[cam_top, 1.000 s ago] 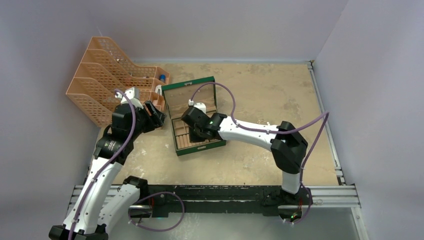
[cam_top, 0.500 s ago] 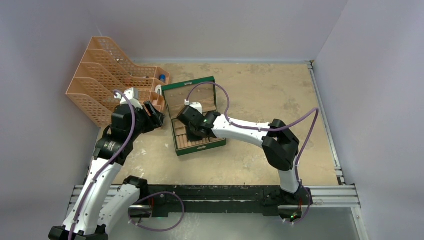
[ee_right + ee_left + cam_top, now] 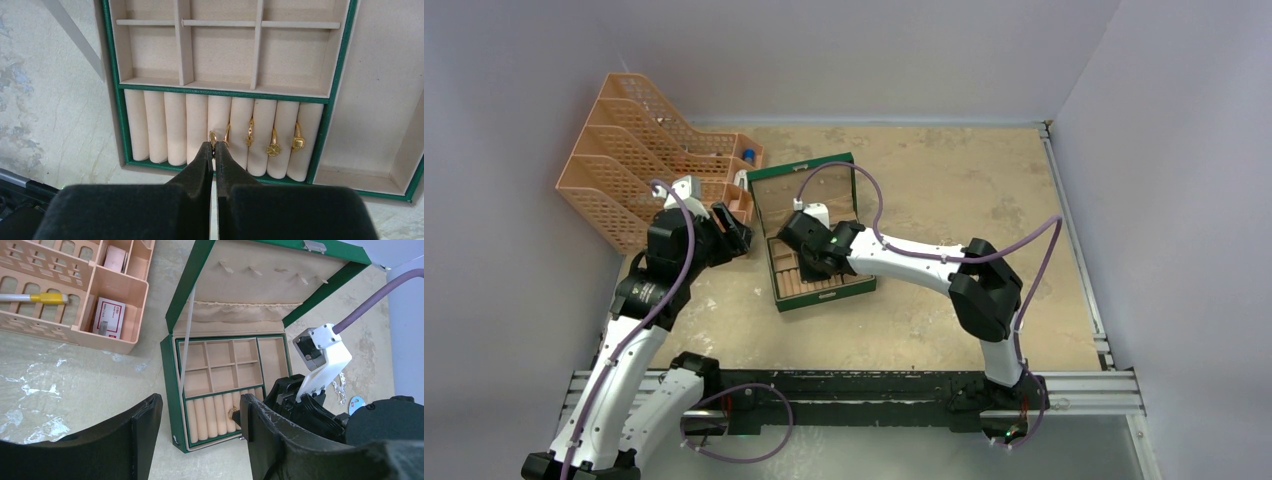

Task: Organize the mixed jewelry

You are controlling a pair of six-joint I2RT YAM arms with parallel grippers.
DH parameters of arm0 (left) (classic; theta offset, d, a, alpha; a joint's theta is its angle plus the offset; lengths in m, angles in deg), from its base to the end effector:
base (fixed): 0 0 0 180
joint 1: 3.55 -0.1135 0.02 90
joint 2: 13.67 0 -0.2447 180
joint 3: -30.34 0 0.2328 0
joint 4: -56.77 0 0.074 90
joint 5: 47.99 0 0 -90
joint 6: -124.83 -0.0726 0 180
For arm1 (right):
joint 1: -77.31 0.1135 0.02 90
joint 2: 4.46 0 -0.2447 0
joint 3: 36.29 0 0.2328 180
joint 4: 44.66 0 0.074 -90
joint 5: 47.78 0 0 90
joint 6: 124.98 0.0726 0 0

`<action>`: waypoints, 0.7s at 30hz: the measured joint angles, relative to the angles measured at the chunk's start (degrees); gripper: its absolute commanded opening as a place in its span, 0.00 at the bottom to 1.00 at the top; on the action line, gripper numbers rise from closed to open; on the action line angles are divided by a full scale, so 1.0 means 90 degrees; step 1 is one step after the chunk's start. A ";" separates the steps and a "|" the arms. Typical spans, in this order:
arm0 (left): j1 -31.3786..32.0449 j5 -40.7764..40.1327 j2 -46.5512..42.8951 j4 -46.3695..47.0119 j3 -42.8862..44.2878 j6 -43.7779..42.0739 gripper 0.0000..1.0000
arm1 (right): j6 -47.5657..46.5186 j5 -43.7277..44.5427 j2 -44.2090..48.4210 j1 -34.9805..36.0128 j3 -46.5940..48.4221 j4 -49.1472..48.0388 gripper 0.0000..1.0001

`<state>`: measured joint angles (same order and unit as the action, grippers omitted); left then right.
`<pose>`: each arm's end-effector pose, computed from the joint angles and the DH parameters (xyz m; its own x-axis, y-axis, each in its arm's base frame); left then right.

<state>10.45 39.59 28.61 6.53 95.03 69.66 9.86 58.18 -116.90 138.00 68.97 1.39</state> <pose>0.1790 -0.0415 0.2985 -0.4892 -0.4661 -0.7372 -0.0901 0.8677 -0.4889 0.2281 0.3656 0.1954 -0.8124 -0.0622 -0.5798 -0.2608 0.9280 0.2659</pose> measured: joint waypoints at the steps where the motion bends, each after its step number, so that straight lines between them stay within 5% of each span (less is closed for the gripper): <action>1: 0.0000 0.0000 0.0000 0.0000 0.0000 0.0000 0.59 | -0.0012 -0.0002 -0.0002 0.0000 0.0000 0.0000 0.00; 21: 0.0000 -0.0002 0.0000 0.0000 -0.0002 -0.0002 0.59 | -0.0117 -0.0044 -0.0301 0.0000 0.0107 -0.0102 0.00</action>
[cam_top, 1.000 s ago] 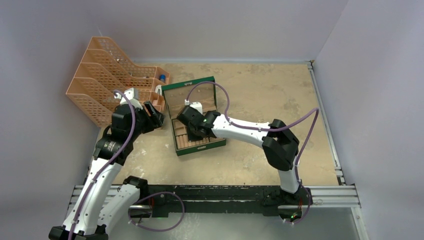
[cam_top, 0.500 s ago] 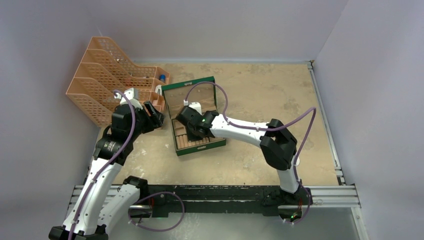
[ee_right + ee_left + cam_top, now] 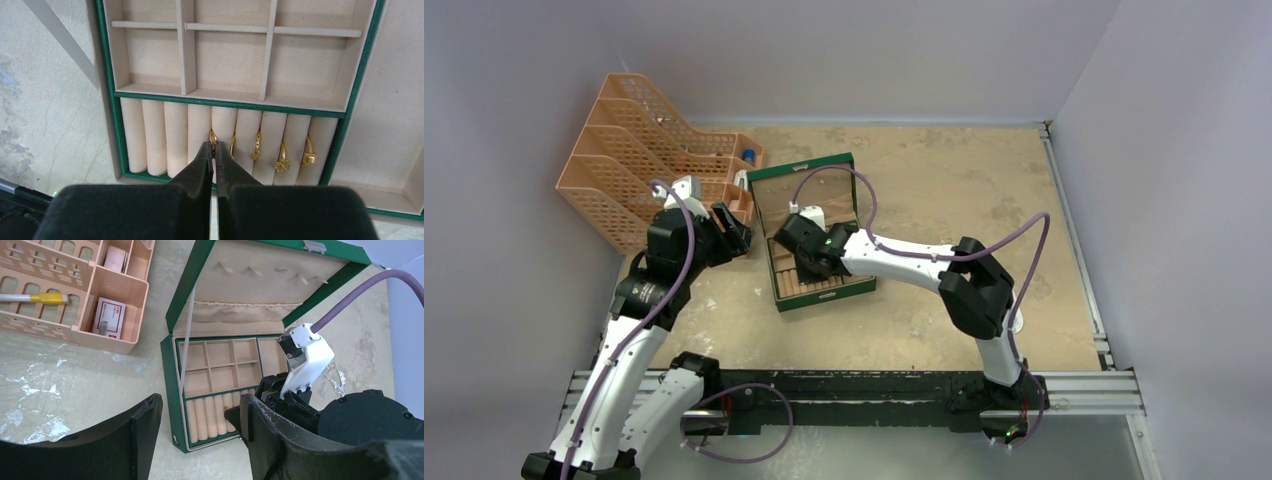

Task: Organize the mixed jewelry

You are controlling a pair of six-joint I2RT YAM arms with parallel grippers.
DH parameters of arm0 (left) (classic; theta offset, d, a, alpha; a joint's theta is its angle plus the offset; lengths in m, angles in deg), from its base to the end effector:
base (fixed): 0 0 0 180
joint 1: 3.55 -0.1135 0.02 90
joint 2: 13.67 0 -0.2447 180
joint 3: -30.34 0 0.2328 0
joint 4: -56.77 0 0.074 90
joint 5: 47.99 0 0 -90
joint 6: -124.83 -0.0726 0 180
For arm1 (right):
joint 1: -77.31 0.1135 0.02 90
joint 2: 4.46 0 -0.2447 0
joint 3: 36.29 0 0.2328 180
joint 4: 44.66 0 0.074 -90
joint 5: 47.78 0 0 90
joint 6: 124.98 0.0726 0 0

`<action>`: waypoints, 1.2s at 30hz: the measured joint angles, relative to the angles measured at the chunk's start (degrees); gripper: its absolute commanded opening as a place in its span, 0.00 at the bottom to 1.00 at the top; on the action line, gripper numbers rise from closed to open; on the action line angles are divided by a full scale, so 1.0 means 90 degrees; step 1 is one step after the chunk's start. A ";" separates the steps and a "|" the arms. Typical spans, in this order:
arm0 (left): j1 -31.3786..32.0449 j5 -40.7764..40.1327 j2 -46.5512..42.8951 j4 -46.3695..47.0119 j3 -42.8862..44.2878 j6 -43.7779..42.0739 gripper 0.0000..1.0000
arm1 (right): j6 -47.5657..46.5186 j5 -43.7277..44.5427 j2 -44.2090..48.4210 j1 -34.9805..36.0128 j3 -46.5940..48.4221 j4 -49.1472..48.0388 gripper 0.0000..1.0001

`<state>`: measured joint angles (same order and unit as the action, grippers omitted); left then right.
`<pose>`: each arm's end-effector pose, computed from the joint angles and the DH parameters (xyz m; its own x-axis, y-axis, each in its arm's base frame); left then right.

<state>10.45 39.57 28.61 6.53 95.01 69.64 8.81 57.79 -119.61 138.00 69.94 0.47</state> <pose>0.1791 -0.0415 0.2983 -0.4893 -0.4658 -0.7373 -0.0903 0.8679 -0.4884 0.2316 0.3728 0.1824 -0.8140 -0.0881 -0.5742 -0.2764 0.9281 0.2494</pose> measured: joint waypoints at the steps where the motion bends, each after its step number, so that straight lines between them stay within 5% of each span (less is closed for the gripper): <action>1: 0.0000 0.0000 -0.0002 0.0000 0.0000 0.0000 0.59 | 0.0000 0.0000 -0.0002 0.0000 0.0002 0.0000 0.00; 5: 0.0000 0.0000 -0.0012 0.0000 0.0000 0.0000 0.59 | 0.0000 -0.0002 -0.0070 0.0002 0.0080 0.0046 0.01; 12: 0.0000 -0.0005 -0.0012 0.0000 0.0000 0.0000 0.58 | 0.0034 0.0002 -0.0165 0.0002 0.0284 0.0214 0.20; 21: 0.0000 -0.0019 0.0039 0.0002 0.0000 0.0000 0.59 | 0.0148 0.0007 0.0015 0.0002 0.0345 0.0253 0.31; 32: -0.0019 0.0425 0.0039 0.0206 -0.0061 -0.0061 0.75 | 0.0415 0.0714 0.1722 -0.0051 -0.0498 -0.0073 0.55; 36: -0.0027 0.0709 0.0041 0.0248 -0.0100 -0.0168 0.76 | 0.0534 0.1180 0.2438 -0.0209 -0.1326 -0.0121 0.56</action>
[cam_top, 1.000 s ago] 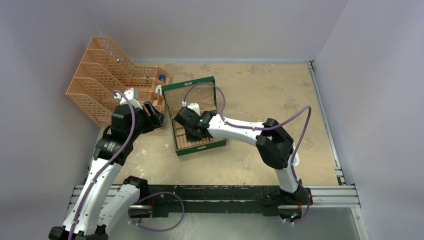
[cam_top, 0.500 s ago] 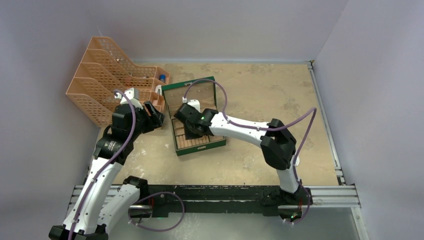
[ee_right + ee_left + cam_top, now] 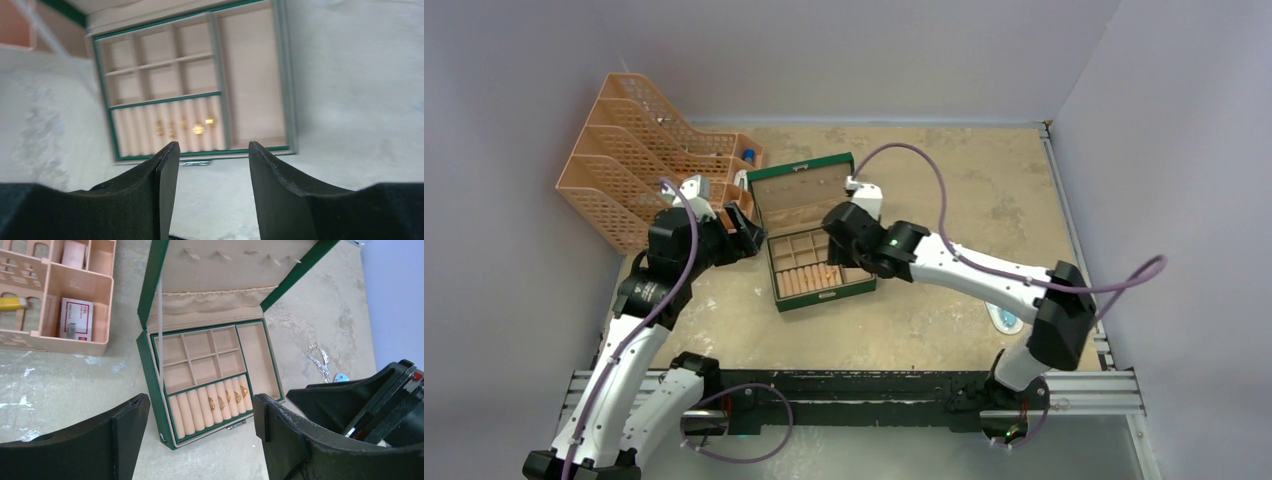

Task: Organize the mixed jewelry

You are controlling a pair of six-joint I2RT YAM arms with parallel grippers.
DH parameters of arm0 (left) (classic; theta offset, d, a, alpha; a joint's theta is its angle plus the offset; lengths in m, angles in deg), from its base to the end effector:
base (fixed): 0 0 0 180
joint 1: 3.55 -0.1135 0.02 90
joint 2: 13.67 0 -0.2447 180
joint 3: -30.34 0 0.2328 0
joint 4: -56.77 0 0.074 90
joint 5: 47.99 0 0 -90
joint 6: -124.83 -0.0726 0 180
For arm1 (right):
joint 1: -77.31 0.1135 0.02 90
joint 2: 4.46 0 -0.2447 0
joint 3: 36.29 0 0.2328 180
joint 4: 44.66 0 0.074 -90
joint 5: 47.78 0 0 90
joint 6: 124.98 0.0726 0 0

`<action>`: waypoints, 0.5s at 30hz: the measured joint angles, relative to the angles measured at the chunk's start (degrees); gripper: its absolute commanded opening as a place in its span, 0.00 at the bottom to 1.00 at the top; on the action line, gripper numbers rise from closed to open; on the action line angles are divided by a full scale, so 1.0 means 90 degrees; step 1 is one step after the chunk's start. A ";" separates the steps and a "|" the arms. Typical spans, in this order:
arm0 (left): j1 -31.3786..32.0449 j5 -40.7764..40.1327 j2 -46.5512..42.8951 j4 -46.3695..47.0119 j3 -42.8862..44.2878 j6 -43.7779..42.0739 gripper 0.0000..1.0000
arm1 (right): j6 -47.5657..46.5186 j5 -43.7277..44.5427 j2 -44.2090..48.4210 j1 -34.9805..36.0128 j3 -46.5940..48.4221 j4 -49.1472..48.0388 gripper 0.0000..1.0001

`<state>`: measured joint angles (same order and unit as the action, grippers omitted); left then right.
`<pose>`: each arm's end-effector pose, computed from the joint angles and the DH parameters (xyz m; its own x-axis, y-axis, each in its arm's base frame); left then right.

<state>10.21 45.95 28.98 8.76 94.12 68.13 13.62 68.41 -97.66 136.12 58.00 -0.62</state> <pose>0.1812 -0.0495 0.2970 -0.5300 -0.4341 -0.7284 0.0070 0.8568 -0.5157 0.2181 0.2984 0.2674 -0.6837 0.1704 -0.7096 -0.1323 0.9273 0.3502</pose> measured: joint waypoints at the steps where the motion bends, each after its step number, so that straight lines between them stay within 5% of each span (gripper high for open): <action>1: 0.0000 0.0058 -0.0005 0.0010 0.0000 -0.0010 0.76 | 0.0041 0.0087 0.0219 -0.0083 -0.0257 0.0019 0.56; 9: -0.0022 0.0974 -0.0119 0.0095 0.0002 -0.0158 0.75 | 0.0168 0.0374 0.1897 -0.1957 -0.2125 -0.0294 0.54; 15: -0.0022 0.1746 -0.0100 0.0092 0.0002 -0.0114 0.75 | -0.0036 0.0231 0.1809 -0.3228 -0.2652 -0.0865 0.55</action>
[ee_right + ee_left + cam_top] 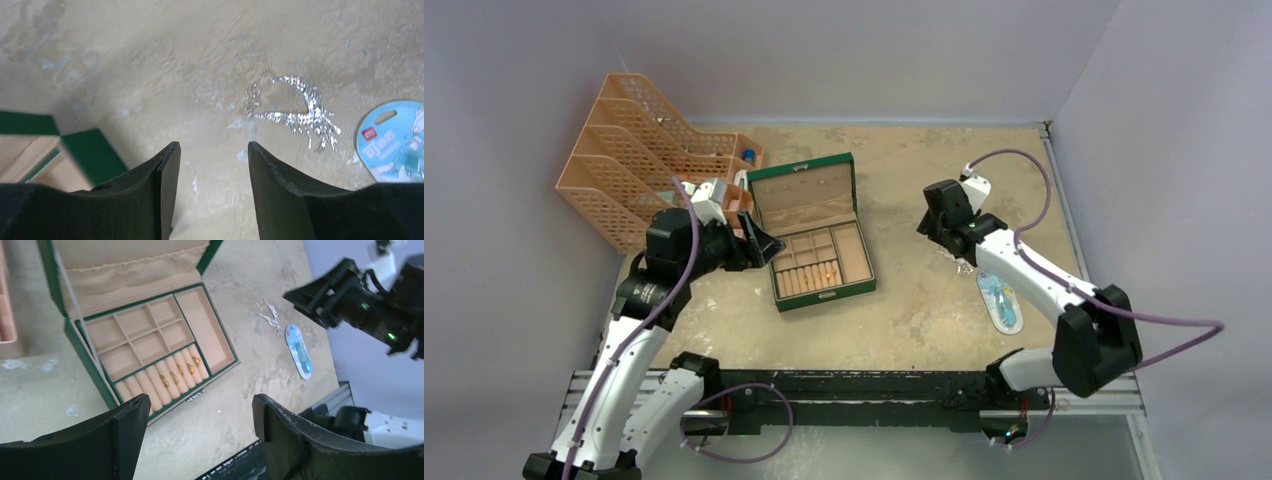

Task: Organize the mixed jewelry

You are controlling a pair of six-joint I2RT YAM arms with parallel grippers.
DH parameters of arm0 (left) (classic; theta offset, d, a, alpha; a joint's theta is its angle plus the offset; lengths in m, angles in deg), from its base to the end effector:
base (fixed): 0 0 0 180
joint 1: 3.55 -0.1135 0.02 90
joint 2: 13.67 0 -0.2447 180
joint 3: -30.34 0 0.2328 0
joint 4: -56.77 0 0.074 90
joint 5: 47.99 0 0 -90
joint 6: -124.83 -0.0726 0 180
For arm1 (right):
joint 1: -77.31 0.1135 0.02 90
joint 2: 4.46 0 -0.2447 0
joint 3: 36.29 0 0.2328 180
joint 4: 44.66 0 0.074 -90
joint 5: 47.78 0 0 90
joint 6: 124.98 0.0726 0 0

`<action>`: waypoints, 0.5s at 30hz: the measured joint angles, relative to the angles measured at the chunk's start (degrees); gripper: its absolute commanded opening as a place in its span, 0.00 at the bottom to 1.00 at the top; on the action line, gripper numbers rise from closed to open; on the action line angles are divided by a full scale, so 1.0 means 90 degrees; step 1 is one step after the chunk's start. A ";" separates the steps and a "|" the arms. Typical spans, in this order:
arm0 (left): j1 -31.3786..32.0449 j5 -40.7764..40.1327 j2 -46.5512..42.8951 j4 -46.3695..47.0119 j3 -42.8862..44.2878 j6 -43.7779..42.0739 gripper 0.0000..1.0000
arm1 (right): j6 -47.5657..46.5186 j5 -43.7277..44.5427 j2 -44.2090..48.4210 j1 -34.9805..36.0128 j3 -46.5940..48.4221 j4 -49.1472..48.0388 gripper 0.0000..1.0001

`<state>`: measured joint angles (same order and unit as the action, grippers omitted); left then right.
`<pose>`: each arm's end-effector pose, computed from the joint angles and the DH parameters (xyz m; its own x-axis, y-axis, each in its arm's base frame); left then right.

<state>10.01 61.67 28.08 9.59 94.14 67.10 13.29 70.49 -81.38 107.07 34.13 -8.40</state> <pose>0.1713 -0.0664 0.3034 -0.6250 -0.3664 -0.6892 0.2166 0.7668 -0.6042 0.2751 0.1177 0.2318 -0.4933 0.4751 -0.7287 0.3498 0.8753 0.3339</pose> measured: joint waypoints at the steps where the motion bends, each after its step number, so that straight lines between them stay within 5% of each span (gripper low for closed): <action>1: 0.0000 0.0148 0.0027 0.0000 0.0000 0.0007 0.75 | -0.0049 -0.0039 -0.0134 -0.0134 0.0000 -0.0087 0.55; 15: 0.0000 0.1892 0.0546 0.0160 -0.0007 -0.0036 0.74 | -0.0568 -0.0289 -0.1999 -0.0838 0.0117 -0.0617 0.66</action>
<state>10.01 78.70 33.00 11.03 94.07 66.77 8.18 67.89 -99.37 99.53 35.18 -13.95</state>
